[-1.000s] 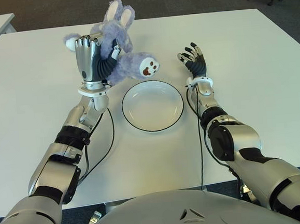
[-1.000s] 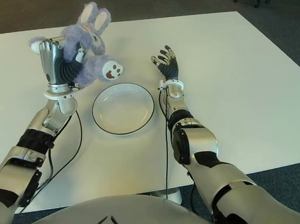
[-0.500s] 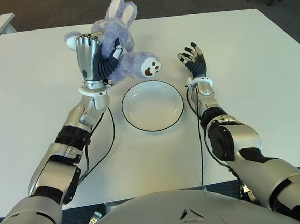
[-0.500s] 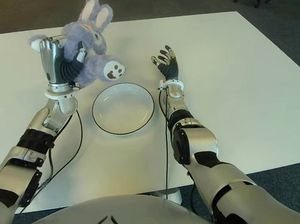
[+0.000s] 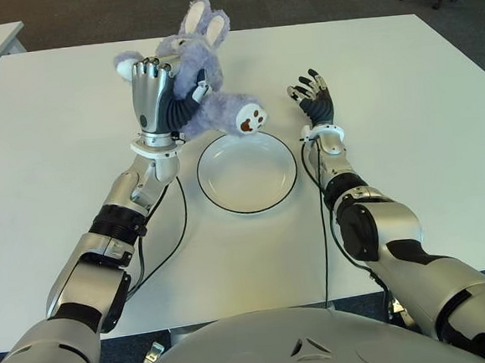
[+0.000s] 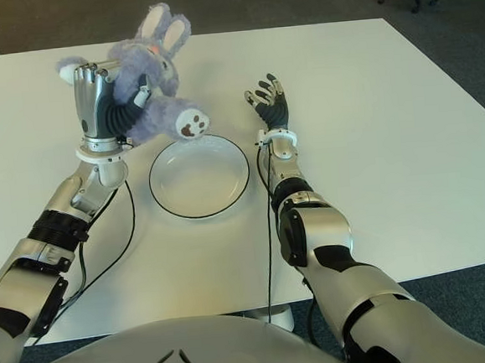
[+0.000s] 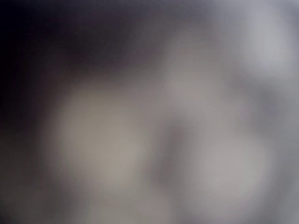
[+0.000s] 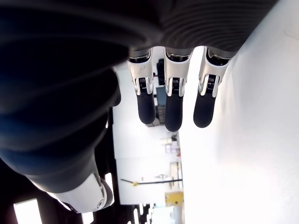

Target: Put the doll into the plate.

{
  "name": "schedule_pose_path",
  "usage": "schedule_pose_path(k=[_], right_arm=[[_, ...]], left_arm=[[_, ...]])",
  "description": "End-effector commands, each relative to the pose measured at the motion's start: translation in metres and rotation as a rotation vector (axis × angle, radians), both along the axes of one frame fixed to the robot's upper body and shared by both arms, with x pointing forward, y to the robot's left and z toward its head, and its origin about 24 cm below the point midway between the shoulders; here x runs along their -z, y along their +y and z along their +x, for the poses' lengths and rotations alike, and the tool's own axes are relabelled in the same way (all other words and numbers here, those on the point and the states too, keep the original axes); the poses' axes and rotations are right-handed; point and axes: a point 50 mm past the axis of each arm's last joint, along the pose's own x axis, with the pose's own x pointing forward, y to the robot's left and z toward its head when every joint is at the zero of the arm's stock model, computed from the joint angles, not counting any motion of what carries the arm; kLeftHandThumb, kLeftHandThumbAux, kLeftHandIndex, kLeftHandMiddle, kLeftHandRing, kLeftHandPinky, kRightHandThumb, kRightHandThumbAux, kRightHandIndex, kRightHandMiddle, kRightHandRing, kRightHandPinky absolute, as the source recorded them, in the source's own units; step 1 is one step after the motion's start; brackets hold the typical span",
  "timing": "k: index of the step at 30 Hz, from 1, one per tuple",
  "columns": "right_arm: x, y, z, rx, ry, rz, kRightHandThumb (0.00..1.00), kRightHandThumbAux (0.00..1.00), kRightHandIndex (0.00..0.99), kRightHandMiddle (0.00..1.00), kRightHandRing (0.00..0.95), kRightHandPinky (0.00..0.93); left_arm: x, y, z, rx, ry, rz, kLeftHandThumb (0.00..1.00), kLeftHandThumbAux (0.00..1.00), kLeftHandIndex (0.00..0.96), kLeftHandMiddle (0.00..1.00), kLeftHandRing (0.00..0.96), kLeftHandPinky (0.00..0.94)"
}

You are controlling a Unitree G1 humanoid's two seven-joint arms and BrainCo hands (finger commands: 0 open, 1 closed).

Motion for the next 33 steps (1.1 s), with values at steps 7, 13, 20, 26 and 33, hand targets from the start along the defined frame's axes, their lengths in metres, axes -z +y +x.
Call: schedule_pose_path(k=[7, 13, 20, 26, 33], right_arm=[[0.075, -0.002, -0.046, 0.016, 0.309, 0.027, 0.368, 0.782, 0.077, 0.172, 0.196, 0.234], [0.075, -0.001, -0.046, 0.016, 0.308, 0.026, 0.366, 0.791, 0.077, 0.173, 0.195, 0.233], [0.075, -0.001, -0.045, 0.016, 0.311, 0.031, 0.388, 0.790, 0.078, 0.173, 0.192, 0.228], [0.075, -0.001, -0.045, 0.016, 0.311, 0.036, 0.400, 0.783, 0.078, 0.174, 0.194, 0.234], [0.074, -0.001, -0.045, 0.016, 0.312, 0.034, 0.391, 0.788, 0.083, 0.170, 0.193, 0.234]], left_arm=[[0.001, -0.008, -0.005, 0.044, -0.023, 0.028, 0.549, 0.607, 0.770, 0.868, 0.865, 0.869], [0.000, -0.011, -0.006, 0.064, -0.040, 0.044, 0.551, 0.607, 0.766, 0.867, 0.865, 0.864], [0.001, -0.014, -0.007, 0.071, -0.054, 0.067, 0.508, 0.606, 0.769, 0.869, 0.864, 0.865], [0.001, -0.017, -0.009, 0.092, -0.064, 0.077, 0.496, 0.611, 0.773, 0.873, 0.868, 0.872], [0.002, -0.020, -0.010, 0.117, -0.068, 0.097, 0.503, 0.630, 0.783, 0.881, 0.877, 0.877]])
